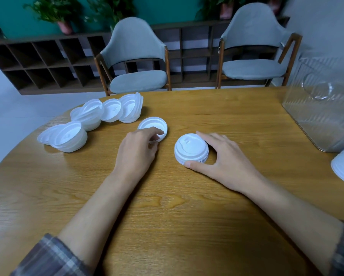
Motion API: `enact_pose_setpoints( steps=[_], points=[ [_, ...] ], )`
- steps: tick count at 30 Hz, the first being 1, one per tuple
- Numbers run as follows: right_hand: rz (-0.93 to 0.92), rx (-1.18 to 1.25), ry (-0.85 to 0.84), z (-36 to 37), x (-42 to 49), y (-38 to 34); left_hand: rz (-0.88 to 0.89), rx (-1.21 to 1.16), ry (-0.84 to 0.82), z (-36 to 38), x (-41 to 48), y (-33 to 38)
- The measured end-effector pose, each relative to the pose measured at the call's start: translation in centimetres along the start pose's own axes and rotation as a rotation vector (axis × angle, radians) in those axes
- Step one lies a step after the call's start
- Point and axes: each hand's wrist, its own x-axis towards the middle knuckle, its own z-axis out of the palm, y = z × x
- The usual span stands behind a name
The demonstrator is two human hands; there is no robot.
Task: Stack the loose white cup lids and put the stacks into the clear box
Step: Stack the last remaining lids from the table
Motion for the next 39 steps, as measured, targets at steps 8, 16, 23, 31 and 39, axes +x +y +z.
enact_pose_setpoints(
  steps=[8, 16, 23, 31, 39],
  points=[
    [0.008, -0.005, -0.004, 0.1, 0.1, 0.1, 0.019, -0.049, 0.078, -0.4, -0.2, 0.4],
    [0.002, 0.008, 0.01, 0.3, 0.1, 0.3, -0.08, -0.464, 0.186, -1.2, -0.6, 2.7],
    [-0.018, 0.018, 0.013, 0.4, 0.2, 0.4, -0.275, -0.897, -0.113, -1.1, -0.5, 3.3],
    [-0.064, 0.03, 0.036, 0.4, 0.1, 0.5, -0.202, -0.44, -0.126, -0.5, -1.1, 3.3],
    [-0.052, 0.039, 0.029, 0.4, 0.2, 0.4, -0.081, -0.287, -0.129, -0.6, -1.3, 3.3]
  ],
)
